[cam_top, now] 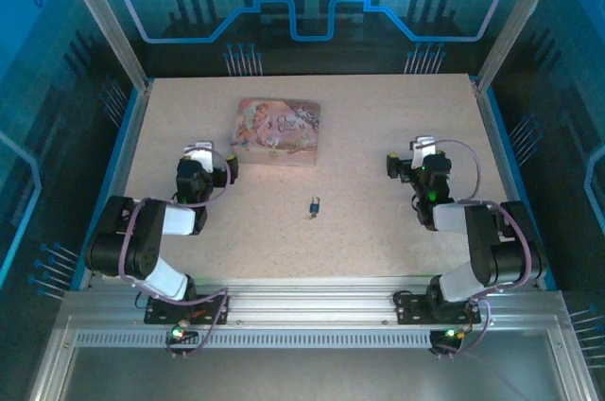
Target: Unlock a padlock with a key
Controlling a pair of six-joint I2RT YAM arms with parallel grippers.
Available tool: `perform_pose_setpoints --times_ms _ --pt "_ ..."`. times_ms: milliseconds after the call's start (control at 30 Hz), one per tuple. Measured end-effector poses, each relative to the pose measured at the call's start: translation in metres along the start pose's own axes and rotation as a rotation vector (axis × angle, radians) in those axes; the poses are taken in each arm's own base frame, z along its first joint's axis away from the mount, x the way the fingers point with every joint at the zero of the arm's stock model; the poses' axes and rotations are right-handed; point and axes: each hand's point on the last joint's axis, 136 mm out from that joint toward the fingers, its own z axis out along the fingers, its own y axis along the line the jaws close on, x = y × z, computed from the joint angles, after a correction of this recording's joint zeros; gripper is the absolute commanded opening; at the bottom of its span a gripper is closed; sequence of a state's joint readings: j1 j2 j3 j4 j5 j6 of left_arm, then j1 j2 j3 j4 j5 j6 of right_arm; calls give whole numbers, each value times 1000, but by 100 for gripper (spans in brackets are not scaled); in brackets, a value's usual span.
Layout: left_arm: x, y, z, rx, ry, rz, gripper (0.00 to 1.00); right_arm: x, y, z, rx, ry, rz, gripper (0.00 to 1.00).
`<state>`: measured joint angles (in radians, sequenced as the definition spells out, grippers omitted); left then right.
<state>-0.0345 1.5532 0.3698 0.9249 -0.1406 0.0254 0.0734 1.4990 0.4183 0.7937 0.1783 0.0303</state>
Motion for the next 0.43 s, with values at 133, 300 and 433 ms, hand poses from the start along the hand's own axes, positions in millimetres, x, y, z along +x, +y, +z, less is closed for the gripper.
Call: perform_pose_setpoints --times_ms 133,300,433 --pt "0 -1 0 5 2 0 99 2 0 0 0 9 -6 100" --pt "1 -1 0 7 3 0 99 3 0 0 -1 12 -8 100" --pt "1 -1 0 7 3 0 99 4 1 0 -4 17 -11 100"
